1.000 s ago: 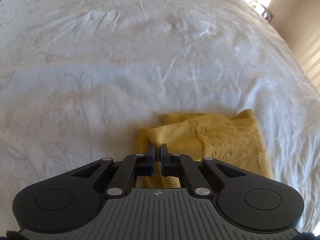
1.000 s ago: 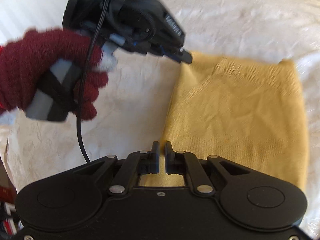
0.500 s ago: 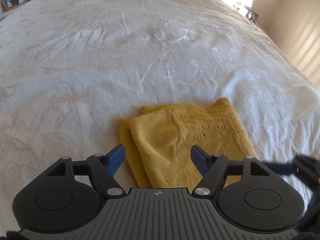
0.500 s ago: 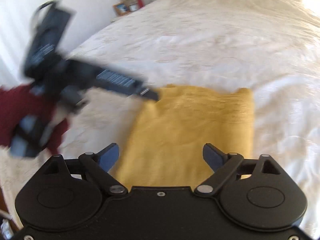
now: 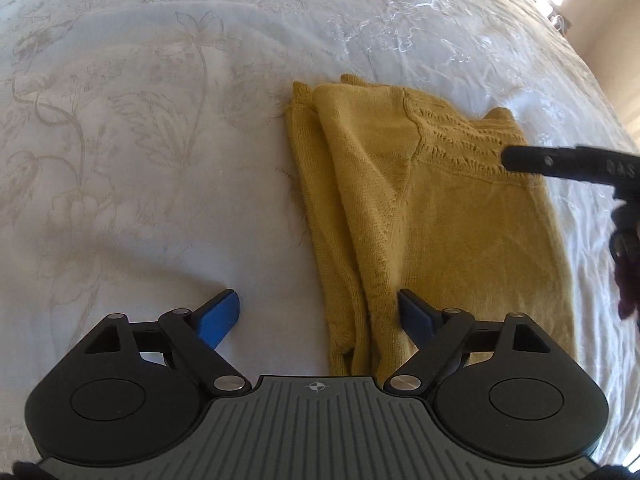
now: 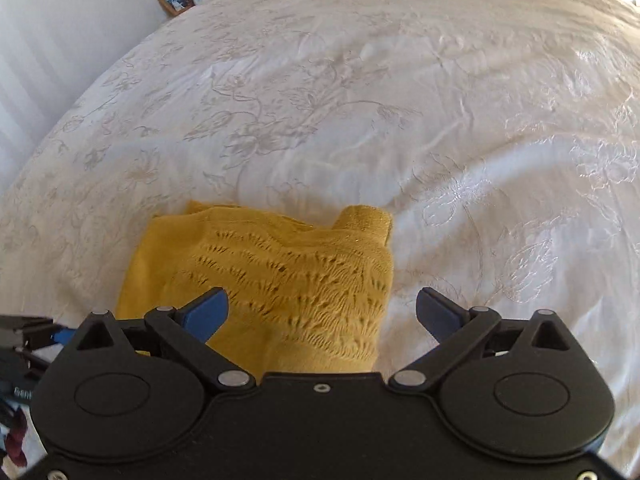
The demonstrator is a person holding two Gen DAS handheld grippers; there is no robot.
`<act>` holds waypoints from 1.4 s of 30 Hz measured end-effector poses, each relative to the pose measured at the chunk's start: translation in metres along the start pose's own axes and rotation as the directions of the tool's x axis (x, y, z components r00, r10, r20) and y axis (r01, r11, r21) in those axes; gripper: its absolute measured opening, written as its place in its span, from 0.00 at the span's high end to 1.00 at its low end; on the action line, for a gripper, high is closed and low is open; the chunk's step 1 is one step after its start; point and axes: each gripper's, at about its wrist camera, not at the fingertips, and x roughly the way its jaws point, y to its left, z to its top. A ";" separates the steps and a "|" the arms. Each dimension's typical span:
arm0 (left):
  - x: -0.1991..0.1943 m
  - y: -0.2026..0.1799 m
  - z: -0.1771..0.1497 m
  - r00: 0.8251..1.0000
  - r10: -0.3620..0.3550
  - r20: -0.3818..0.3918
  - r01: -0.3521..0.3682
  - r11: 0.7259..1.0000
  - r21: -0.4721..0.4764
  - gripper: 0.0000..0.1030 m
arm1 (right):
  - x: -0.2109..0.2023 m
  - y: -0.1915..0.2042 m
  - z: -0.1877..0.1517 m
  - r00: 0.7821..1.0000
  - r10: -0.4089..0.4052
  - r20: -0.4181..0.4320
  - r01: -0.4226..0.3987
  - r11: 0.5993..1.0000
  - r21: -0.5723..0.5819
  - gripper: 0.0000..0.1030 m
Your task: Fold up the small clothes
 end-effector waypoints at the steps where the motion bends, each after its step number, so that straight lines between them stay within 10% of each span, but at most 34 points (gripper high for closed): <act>1: 0.000 0.001 -0.003 1.000 -0.001 -0.002 0.001 1.000 -0.001 0.16 | 0.007 -0.006 0.004 1.000 -0.018 -0.017 0.018 1.000 0.005 0.02; 7: -0.002 0.003 -0.010 1.000 -0.004 0.001 0.004 1.000 -0.009 0.13 | 0.007 -0.046 0.021 0.985 -0.174 0.002 0.174 0.982 0.074 0.02; 17: -0.018 -0.002 -0.028 0.974 -0.225 -0.003 0.224 0.972 -0.076 0.08 | -0.015 -0.040 -0.021 0.973 0.231 0.012 -0.230 0.958 0.174 0.01; 26: 0.018 -0.012 -0.018 0.939 -0.344 0.020 0.343 0.929 -0.141 0.06 | 0.024 -0.038 -0.028 0.921 0.390 0.006 -0.375 0.881 0.290 0.00; 33: 0.021 -0.005 -0.018 0.903 -0.429 0.028 0.426 0.885 -0.188 0.10 | 0.026 -0.030 -0.030 0.923 0.384 -0.006 -0.369 0.891 0.265 0.00; 36: 0.022 -0.005 -0.019 0.902 -0.432 -0.001 0.423 0.885 -0.196 0.37 | 0.020 -0.034 -0.033 0.920 0.391 -0.008 -0.371 0.879 0.298 0.19; 37: 0.024 -0.008 -0.017 0.915 -0.402 -0.019 0.392 0.900 -0.189 0.74 | 0.017 -0.033 -0.032 0.936 0.351 -0.012 -0.332 0.897 0.293 0.50; 38: 0.025 -0.008 -0.018 0.916 -0.400 -0.035 0.386 0.901 -0.197 0.87 | 0.014 -0.033 -0.031 0.939 0.344 -0.018 -0.325 0.902 0.284 0.56; 42: 0.012 -0.016 -0.016 0.900 -0.437 0.002 0.428 0.880 -0.205 0.87 | -0.012 -0.023 -0.027 0.950 0.312 0.004 -0.304 0.921 0.245 0.59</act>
